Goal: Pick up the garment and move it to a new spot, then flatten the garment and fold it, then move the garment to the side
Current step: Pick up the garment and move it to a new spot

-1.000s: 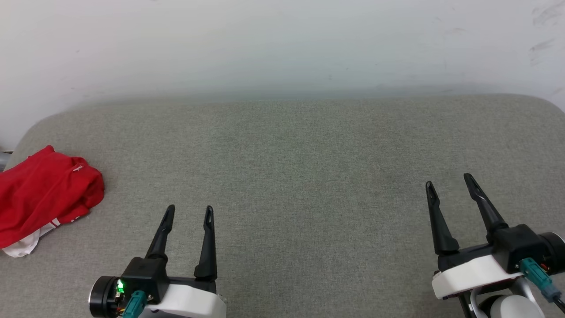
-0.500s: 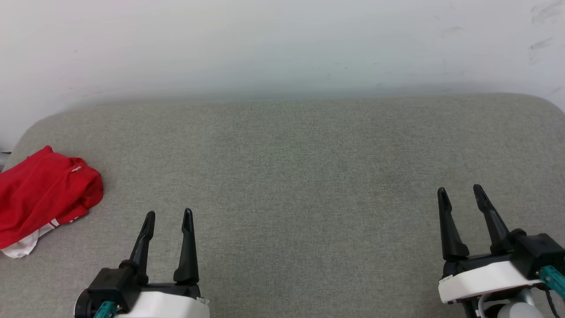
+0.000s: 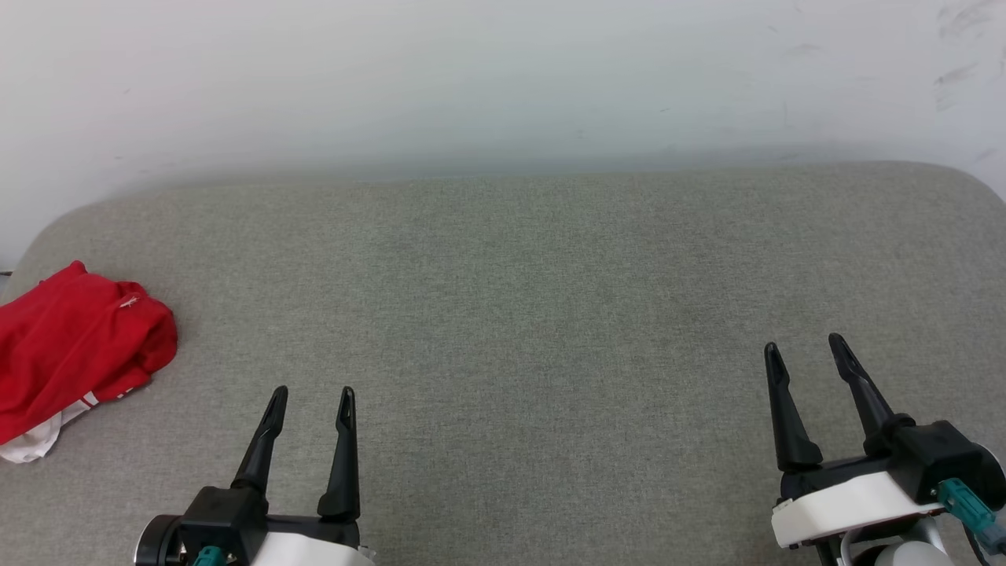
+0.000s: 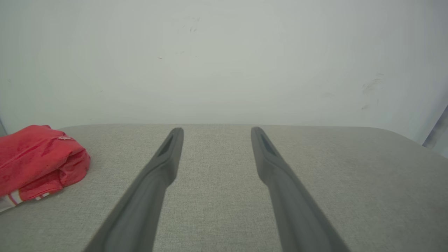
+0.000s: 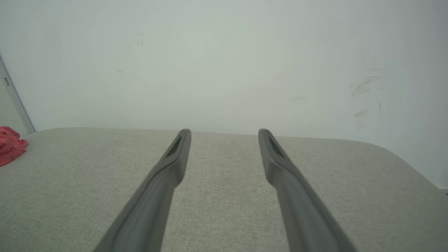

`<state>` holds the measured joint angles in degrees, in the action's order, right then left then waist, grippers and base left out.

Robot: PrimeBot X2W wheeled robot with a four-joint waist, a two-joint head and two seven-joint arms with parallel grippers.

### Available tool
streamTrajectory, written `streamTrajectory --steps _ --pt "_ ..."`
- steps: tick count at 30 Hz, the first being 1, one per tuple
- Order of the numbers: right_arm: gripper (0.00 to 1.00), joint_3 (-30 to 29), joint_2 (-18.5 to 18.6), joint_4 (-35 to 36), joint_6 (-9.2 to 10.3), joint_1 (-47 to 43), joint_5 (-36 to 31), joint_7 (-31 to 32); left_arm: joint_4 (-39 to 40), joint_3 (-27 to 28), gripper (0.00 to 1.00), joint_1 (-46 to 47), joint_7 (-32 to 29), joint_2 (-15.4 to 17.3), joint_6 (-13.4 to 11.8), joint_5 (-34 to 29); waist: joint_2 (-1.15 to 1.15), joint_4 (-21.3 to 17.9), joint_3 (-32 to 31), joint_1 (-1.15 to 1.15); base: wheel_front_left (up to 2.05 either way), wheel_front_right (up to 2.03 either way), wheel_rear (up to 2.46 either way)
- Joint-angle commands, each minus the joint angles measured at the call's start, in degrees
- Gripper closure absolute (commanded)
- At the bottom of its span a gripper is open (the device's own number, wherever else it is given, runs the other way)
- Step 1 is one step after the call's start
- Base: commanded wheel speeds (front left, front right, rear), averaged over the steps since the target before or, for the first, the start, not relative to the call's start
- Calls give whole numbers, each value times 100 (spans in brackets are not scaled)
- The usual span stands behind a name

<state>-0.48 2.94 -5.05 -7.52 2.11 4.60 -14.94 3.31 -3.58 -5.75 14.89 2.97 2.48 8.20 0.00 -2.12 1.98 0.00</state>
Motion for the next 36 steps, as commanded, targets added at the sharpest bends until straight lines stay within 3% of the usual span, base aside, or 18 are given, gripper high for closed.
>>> streamTrajectory --steps 1,10,17,36 --pt "0 7 -11 30 6 -16 -76 -32 19 -12 0 -34 46 -13 -33 -70 0 -3 10 0 0 0 0" --pt "0 62 -12 -30 5 -33 104 -28 -118 12 0 14 35 -13 45 178 0 50 35 0 0 0 0" --pt "0 203 -11 -47 5 -106 176 -28 -145 92 0 11 34 -12 70 194 0 311 12 0 0 0 0" --pt "0 699 -11 -174 5 -263 354 -28 -279 349 0 -216 34 -13 159 119 0 1761 -199 0 0 0 0"
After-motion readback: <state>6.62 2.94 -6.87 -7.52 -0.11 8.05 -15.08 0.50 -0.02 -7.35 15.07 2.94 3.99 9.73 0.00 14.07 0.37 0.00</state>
